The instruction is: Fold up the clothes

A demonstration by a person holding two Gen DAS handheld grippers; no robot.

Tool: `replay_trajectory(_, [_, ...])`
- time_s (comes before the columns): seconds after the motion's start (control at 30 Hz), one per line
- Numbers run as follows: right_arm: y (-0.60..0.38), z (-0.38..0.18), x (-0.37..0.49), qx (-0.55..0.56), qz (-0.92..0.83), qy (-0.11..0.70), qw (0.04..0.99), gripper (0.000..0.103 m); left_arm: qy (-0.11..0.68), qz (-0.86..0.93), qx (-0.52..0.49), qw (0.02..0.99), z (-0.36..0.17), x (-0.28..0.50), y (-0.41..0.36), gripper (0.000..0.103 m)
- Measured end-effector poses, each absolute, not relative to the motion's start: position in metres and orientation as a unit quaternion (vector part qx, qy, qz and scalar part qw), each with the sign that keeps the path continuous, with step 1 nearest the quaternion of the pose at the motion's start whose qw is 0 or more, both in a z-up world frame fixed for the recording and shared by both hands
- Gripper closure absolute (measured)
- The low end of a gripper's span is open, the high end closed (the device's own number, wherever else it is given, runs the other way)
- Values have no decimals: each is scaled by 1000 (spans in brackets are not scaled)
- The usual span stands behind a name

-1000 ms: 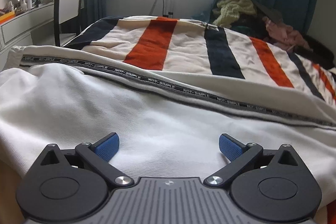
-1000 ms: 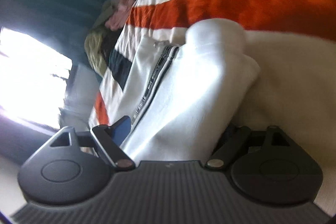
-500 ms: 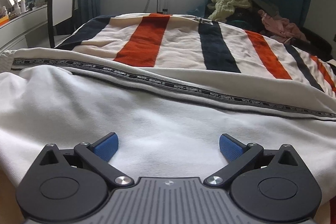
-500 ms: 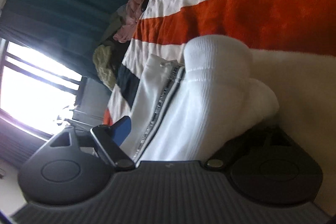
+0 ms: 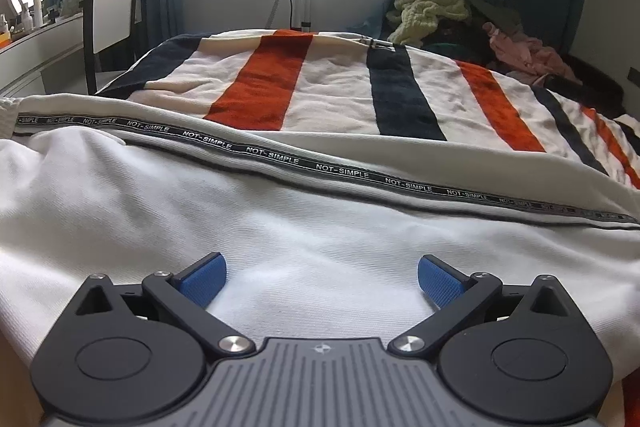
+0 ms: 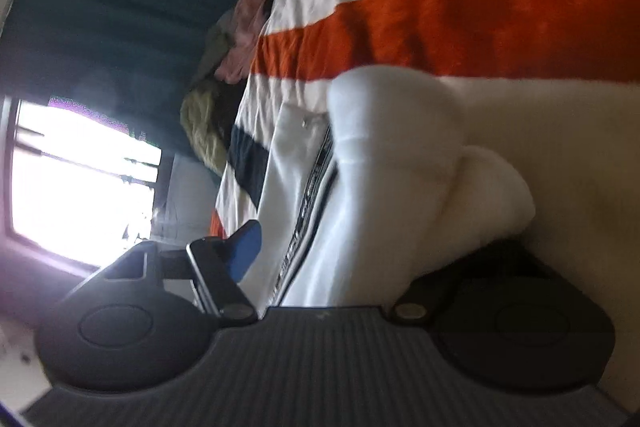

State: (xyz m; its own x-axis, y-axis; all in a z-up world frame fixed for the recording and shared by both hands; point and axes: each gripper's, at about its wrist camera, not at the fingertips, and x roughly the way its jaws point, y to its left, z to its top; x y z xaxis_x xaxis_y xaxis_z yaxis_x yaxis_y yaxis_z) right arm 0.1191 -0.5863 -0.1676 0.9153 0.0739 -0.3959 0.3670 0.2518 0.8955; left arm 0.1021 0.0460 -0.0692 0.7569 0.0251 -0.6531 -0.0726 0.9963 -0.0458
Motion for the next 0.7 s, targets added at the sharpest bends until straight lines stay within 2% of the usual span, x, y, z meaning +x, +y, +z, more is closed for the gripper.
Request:
replay_trajectory(0.27, [-579, -159, 121, 595, -95, 173, 779, 30, 340, 43, -37, 939, -70, 99, 46, 0])
replay_trajectory(0.5, [-571, -152, 116, 592, -90, 167, 783, 51, 337, 52, -35, 939, -69, 95, 44, 0])
replay_trajectory(0.57, [-569, -146, 118, 575, -93, 171, 795, 64, 337, 58, -37, 939, -69, 95, 45, 0])
replay_trajectory(0.63, [-566, -141, 117, 568, -106, 173, 798, 87, 336, 61, -40, 939, -68, 94, 46, 0])
replay_trajectory(0.7, [-564, -134, 115, 559, -123, 175, 801, 88, 336, 62, -42, 939, -68, 92, 47, 0])
